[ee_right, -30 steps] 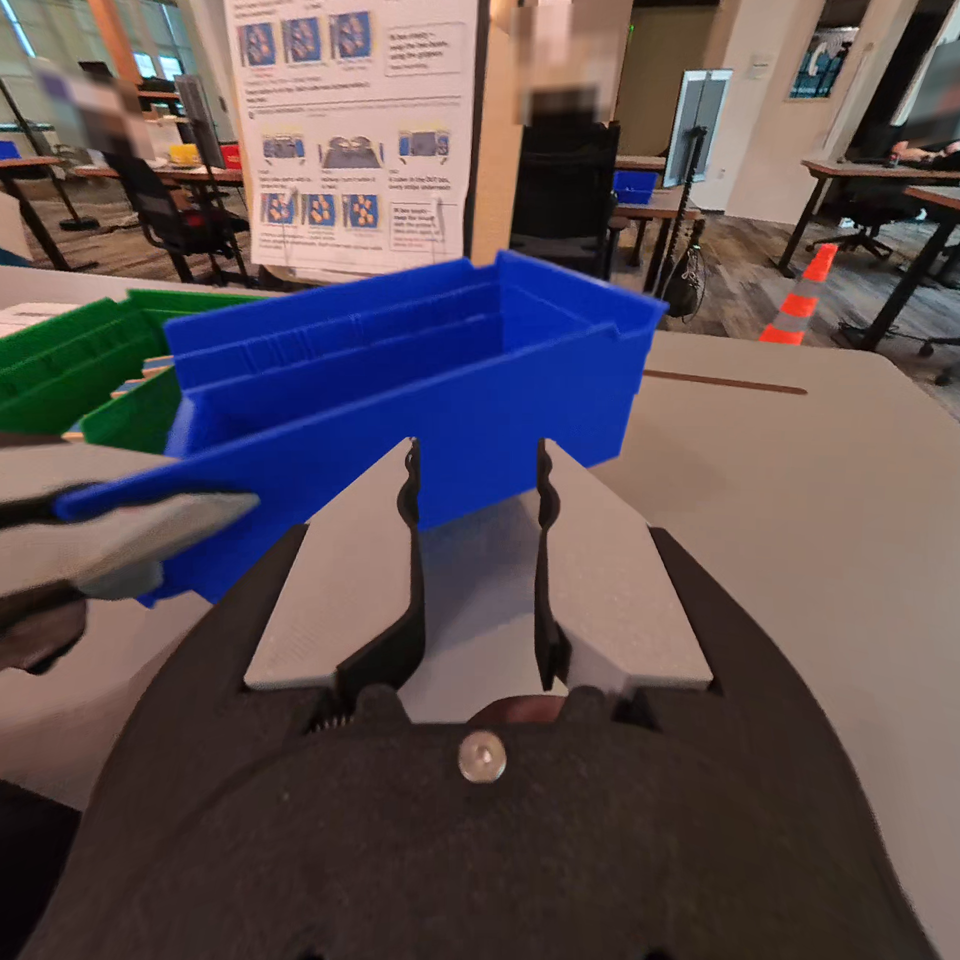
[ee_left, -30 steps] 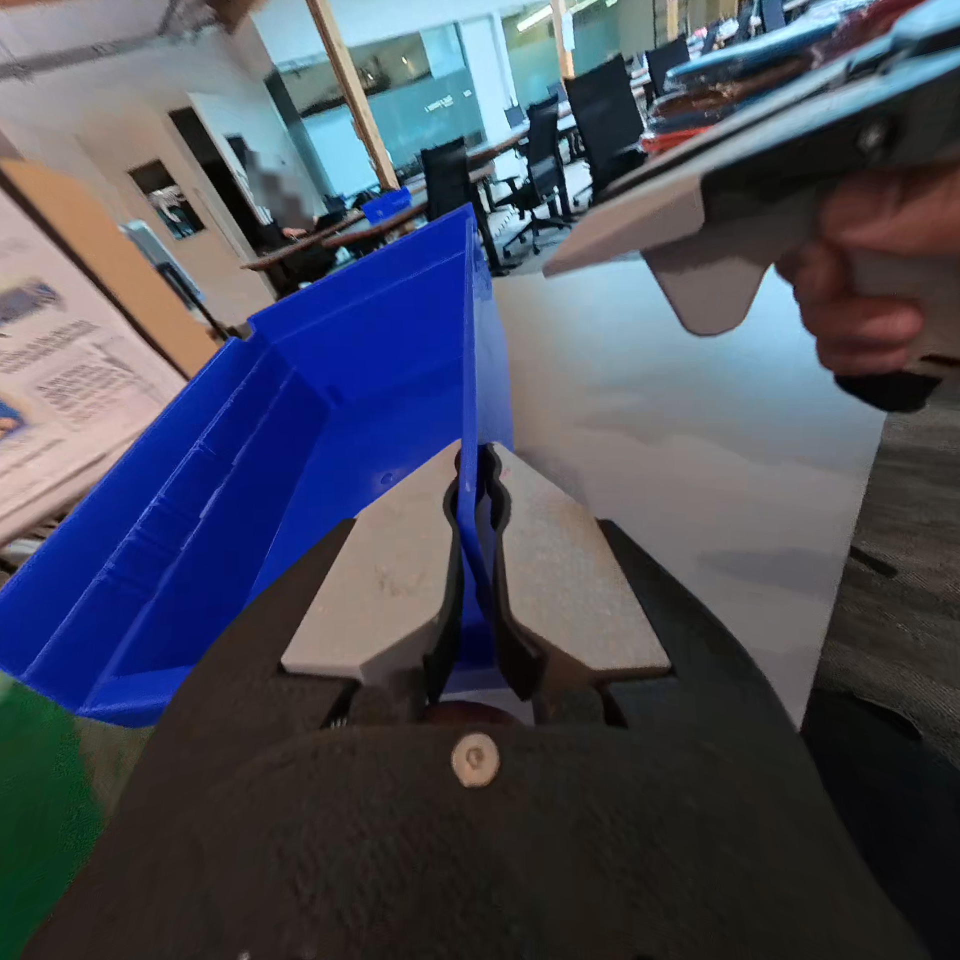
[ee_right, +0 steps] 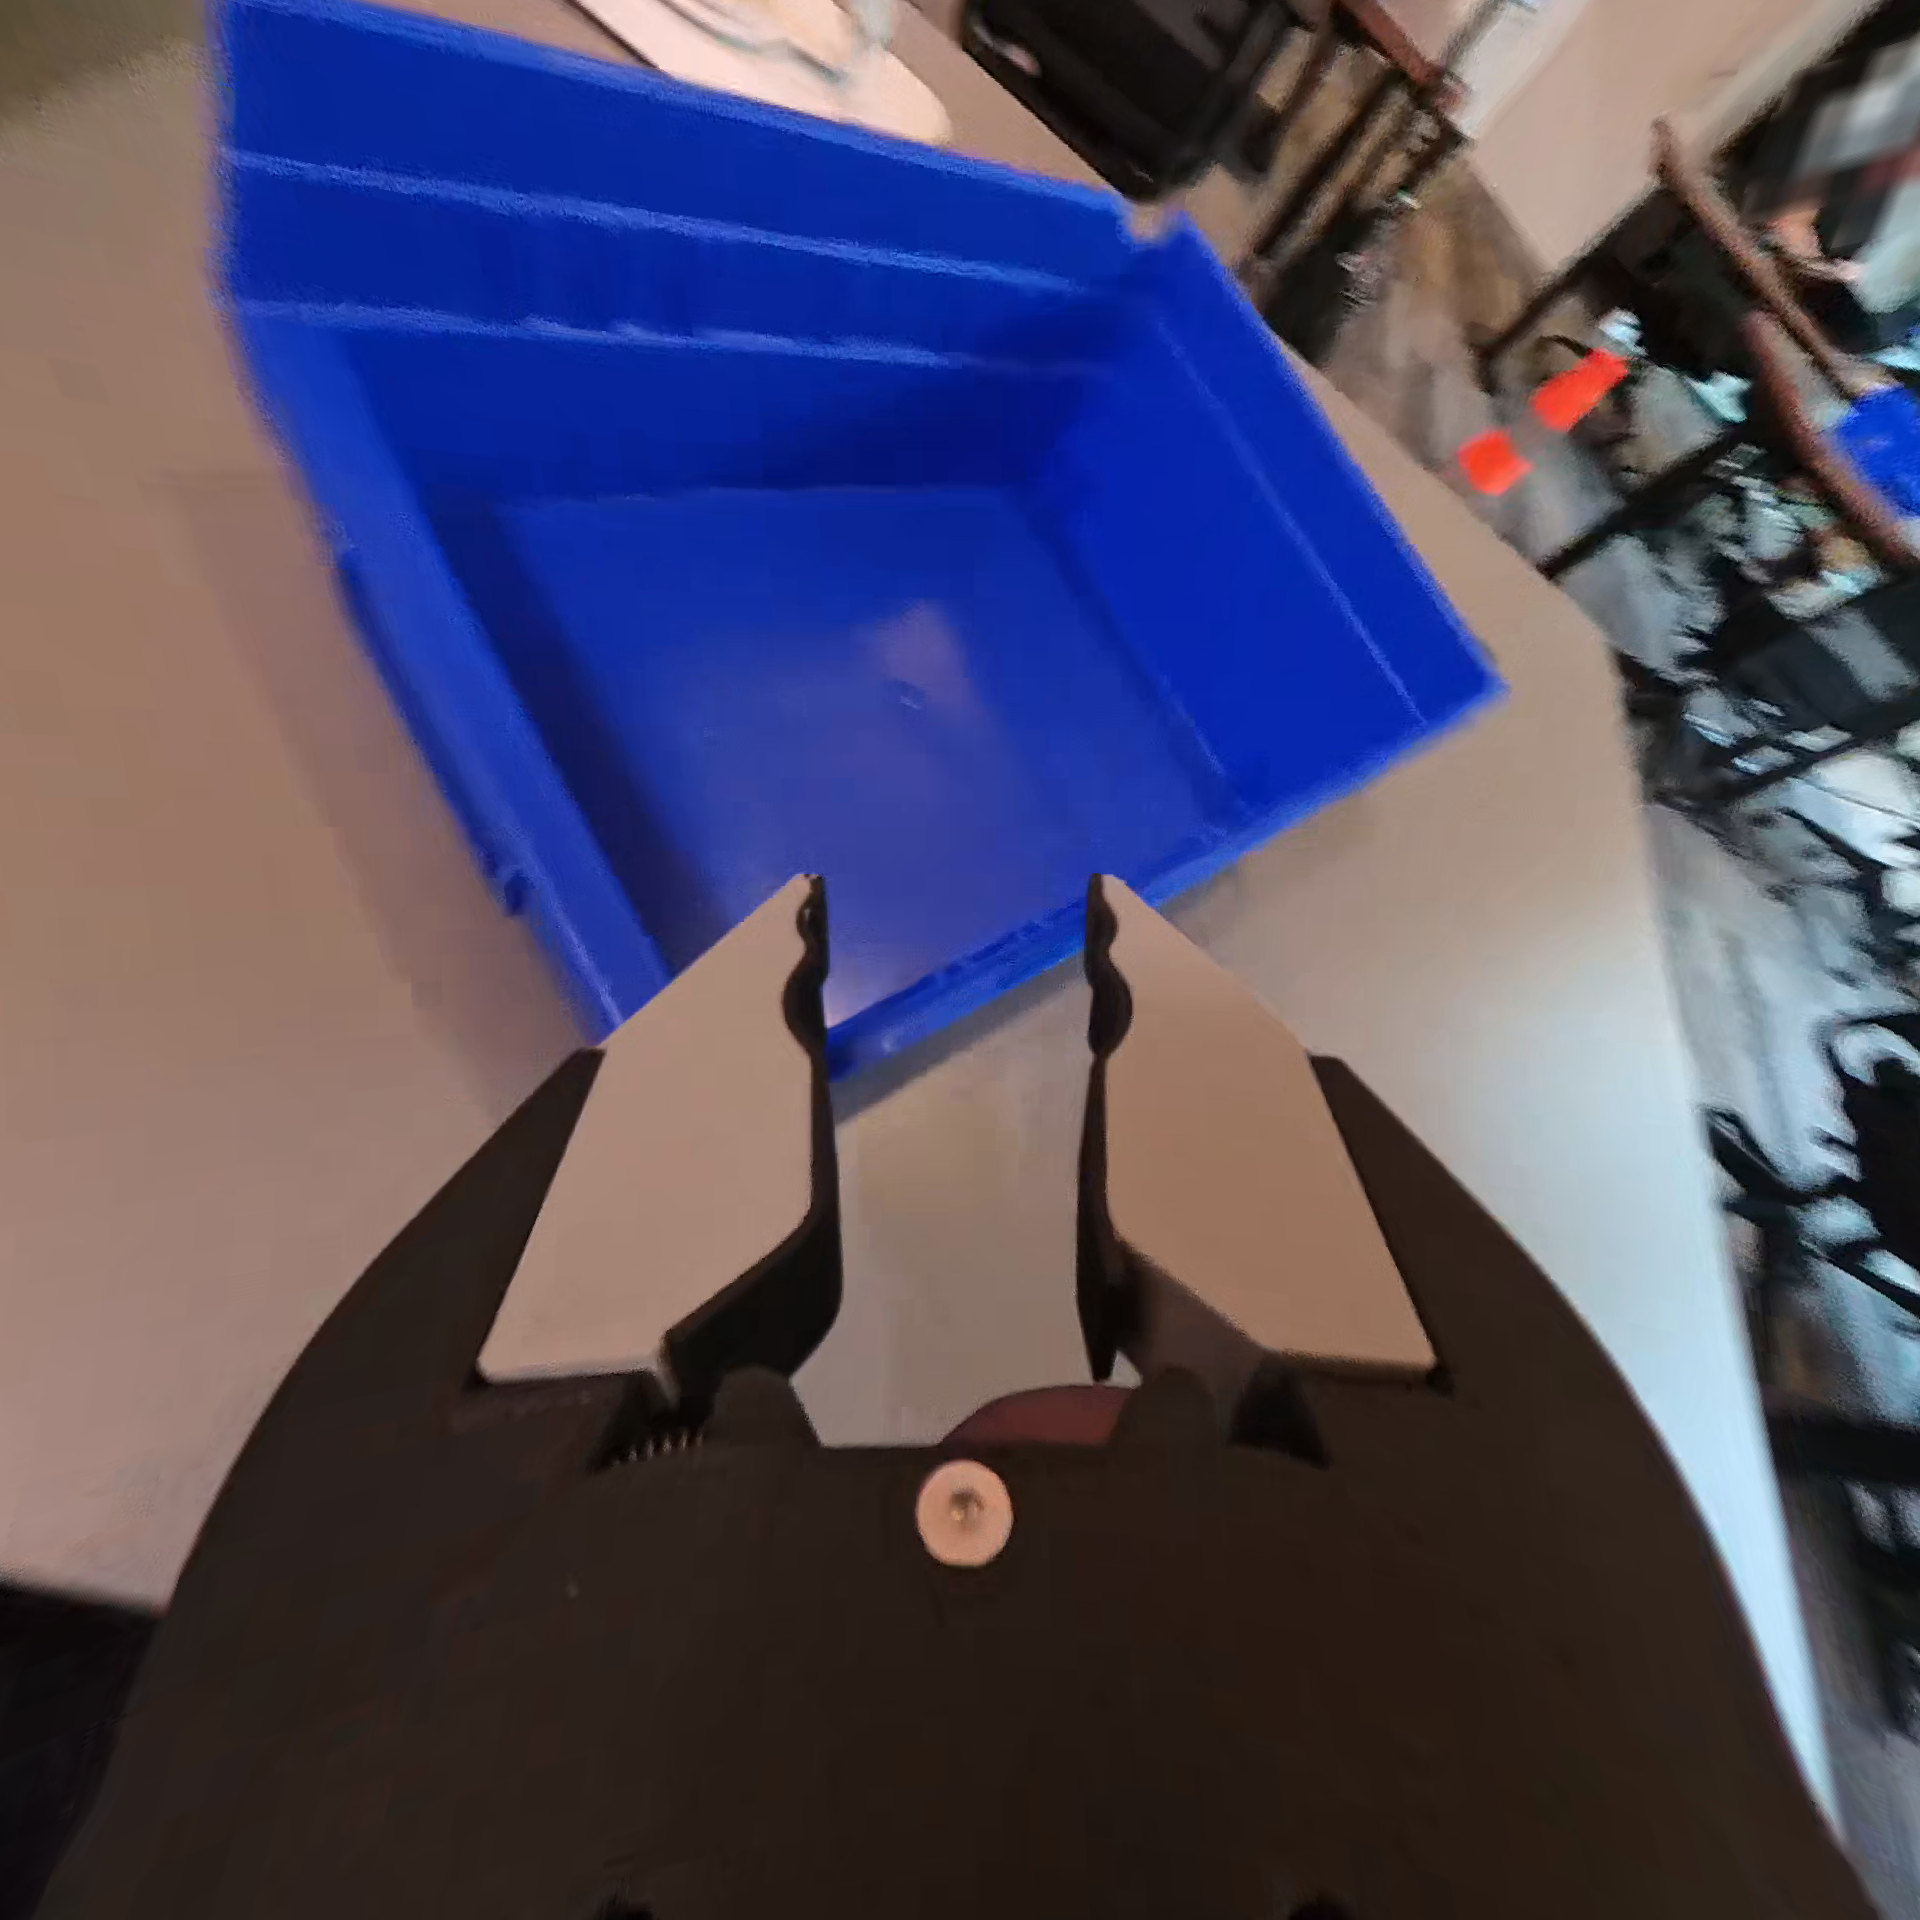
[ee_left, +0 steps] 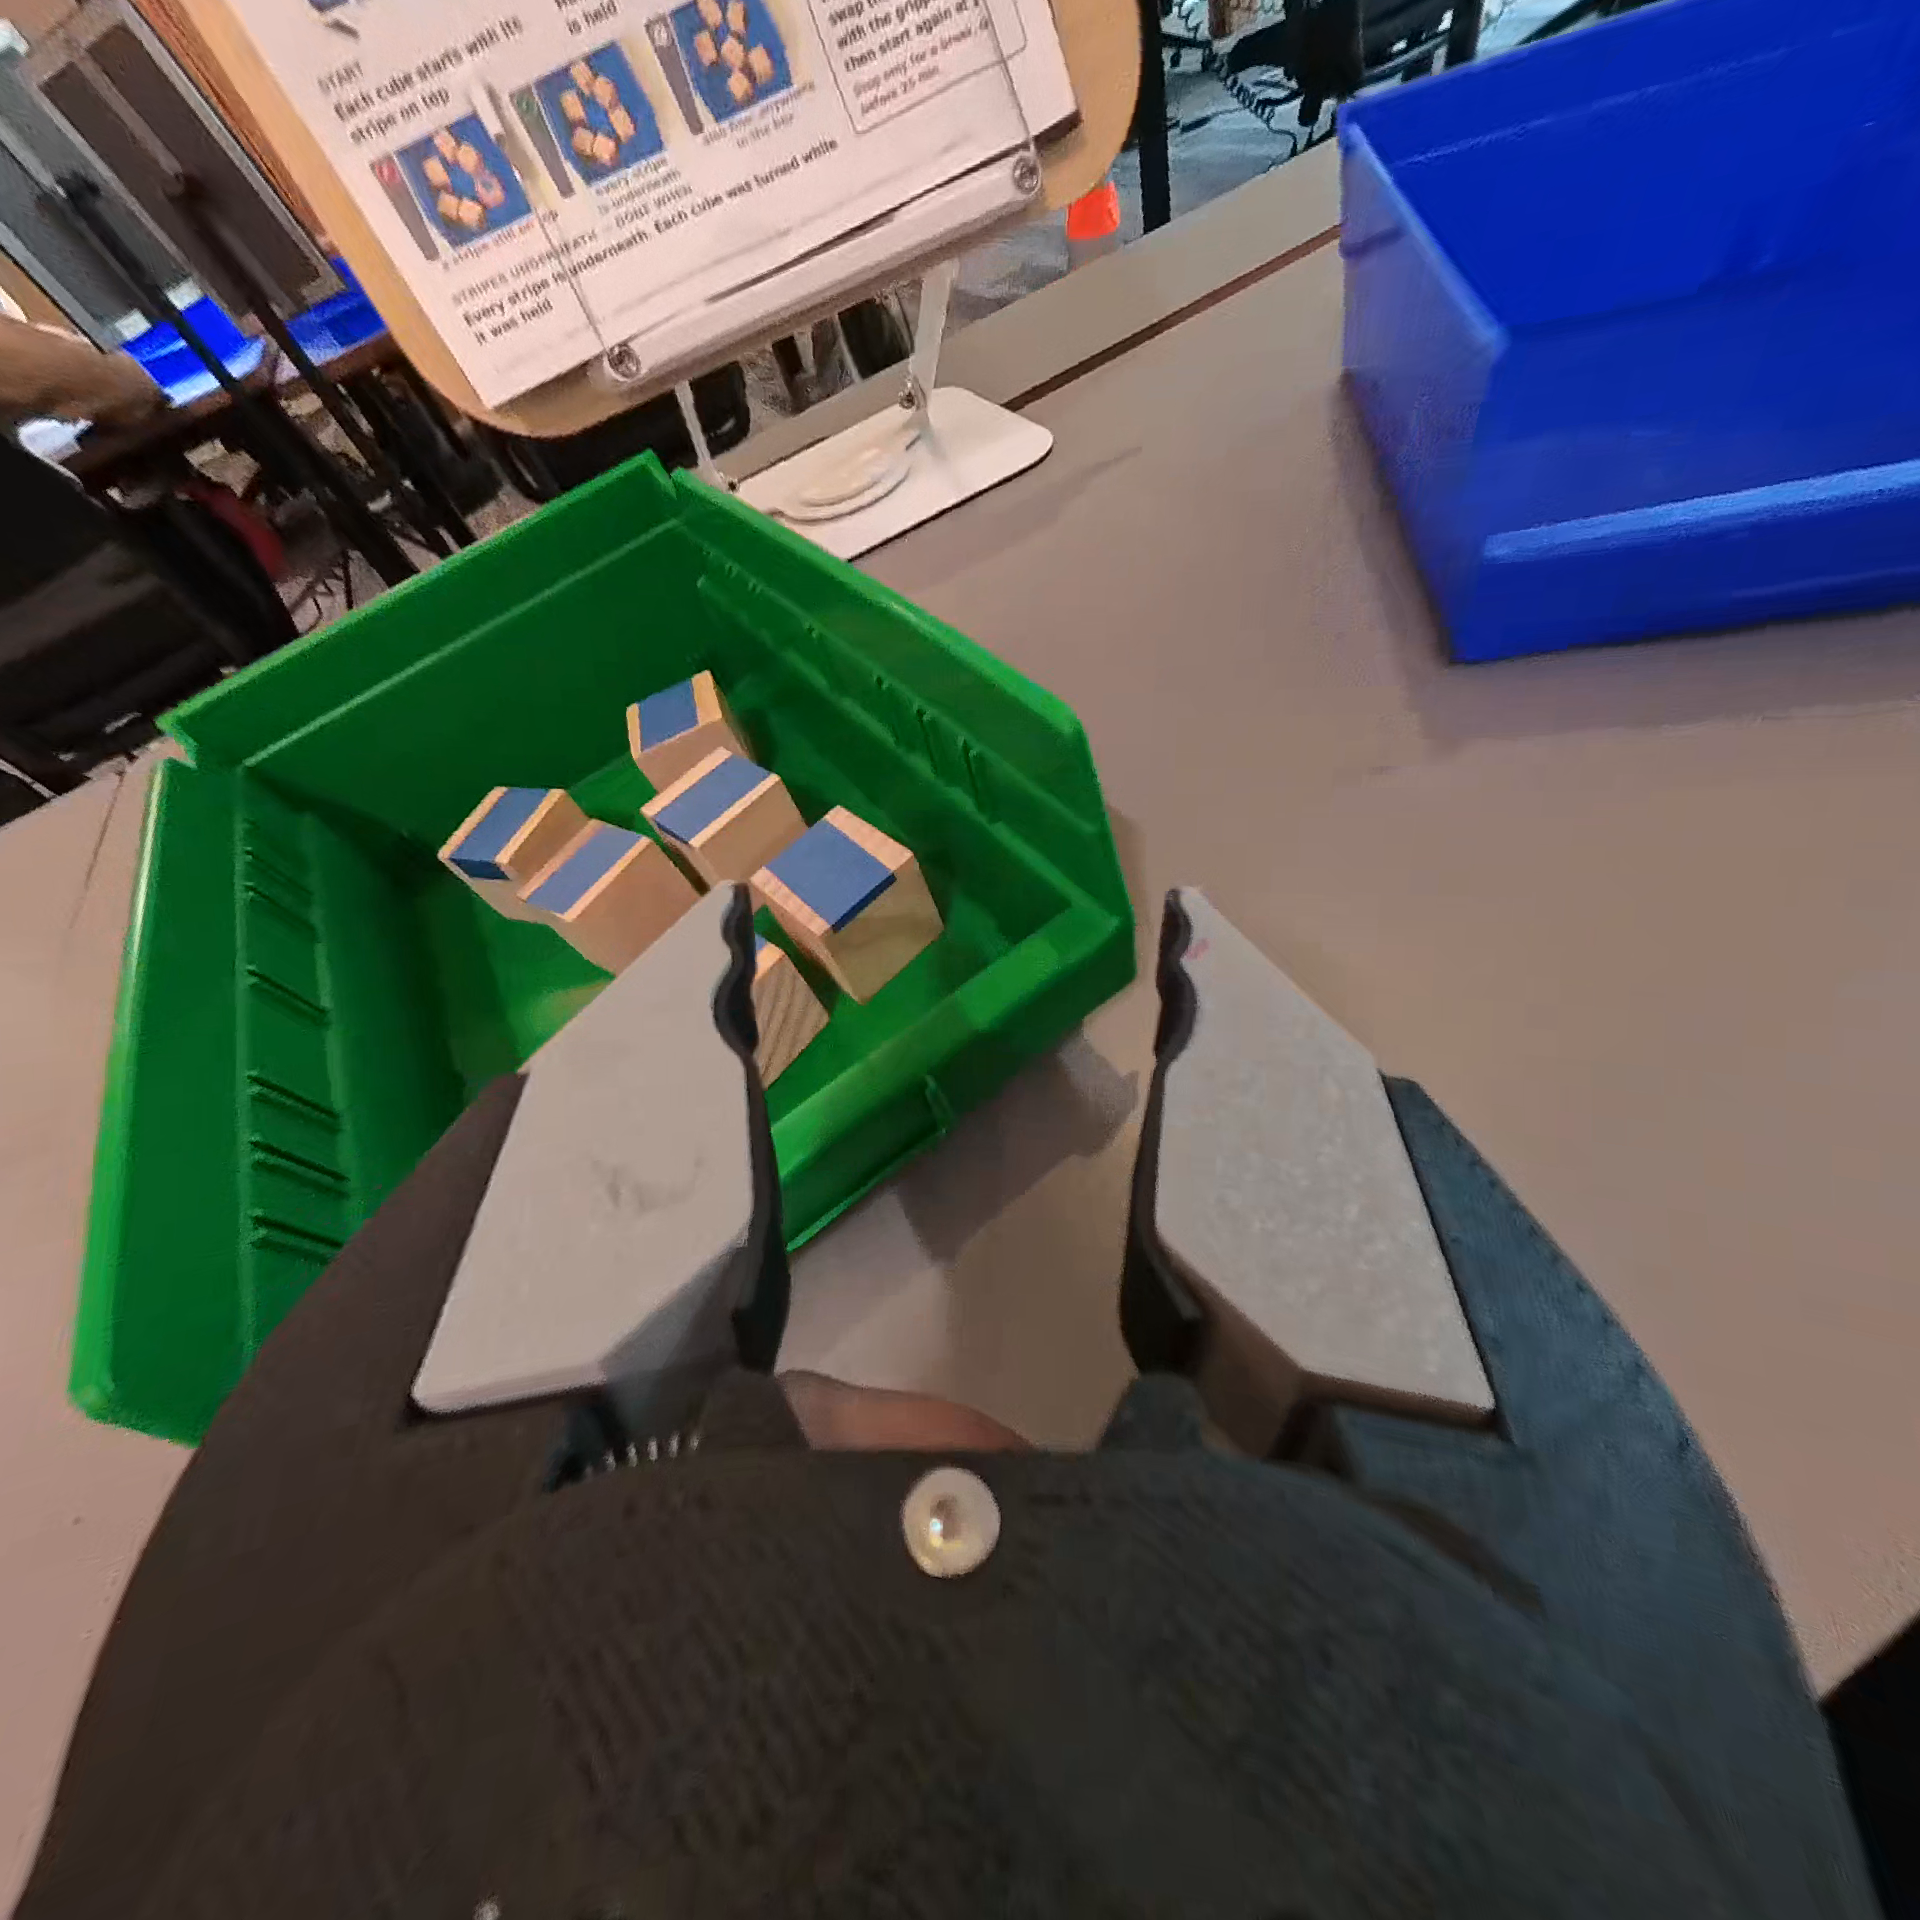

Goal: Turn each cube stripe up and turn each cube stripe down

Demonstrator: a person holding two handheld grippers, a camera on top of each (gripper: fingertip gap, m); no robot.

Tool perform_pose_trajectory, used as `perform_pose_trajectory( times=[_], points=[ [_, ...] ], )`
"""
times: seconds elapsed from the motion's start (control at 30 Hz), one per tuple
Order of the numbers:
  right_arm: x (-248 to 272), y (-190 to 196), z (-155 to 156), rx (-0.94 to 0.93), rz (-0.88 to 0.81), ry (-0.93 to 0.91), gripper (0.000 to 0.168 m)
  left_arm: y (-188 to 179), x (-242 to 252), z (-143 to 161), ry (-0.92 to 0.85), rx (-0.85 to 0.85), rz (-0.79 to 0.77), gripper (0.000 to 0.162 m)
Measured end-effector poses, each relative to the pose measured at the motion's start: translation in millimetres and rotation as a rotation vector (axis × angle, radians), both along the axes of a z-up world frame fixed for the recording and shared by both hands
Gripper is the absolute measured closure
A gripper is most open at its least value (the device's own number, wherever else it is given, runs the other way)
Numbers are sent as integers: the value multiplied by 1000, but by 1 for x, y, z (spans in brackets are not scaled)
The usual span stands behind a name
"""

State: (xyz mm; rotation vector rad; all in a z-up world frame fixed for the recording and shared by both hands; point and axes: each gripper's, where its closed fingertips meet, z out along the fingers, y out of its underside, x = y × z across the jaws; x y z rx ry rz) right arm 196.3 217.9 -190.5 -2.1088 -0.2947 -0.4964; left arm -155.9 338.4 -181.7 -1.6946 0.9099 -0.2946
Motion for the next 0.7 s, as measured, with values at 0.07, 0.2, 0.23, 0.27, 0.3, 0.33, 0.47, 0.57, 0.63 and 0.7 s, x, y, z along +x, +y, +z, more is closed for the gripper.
perform_pose_trajectory(
  times=[0.07,0.2,0.23,0.27,0.3,0.33,0.47,0.57,0.63,0.7],
  points=[
    [48,-5,2,-6,-113,-47,134,2,3,-3,-9,-1,1,85],
    [80,-17,10,9,-216,86,121,9,21,-6,-4,22,3,85],
    [65,-14,16,49,-170,141,121,14,26,-7,5,34,16,85],
    [45,-10,20,82,-107,189,118,21,30,-7,18,50,37,85],
    [23,-5,22,100,-48,222,115,29,33,-9,36,63,61,84],
    [1,0,20,102,3,247,113,36,37,-11,50,69,83,85],
    [-23,21,8,133,-41,103,143,49,50,-24,53,29,59,119],
    [-20,24,7,143,-94,116,138,57,36,-25,141,94,133,148],
    [-34,17,28,231,1,240,117,64,15,-25,182,133,198,154],
    [-58,7,46,269,137,365,107,69,-8,-25,136,115,236,158]
  ],
)
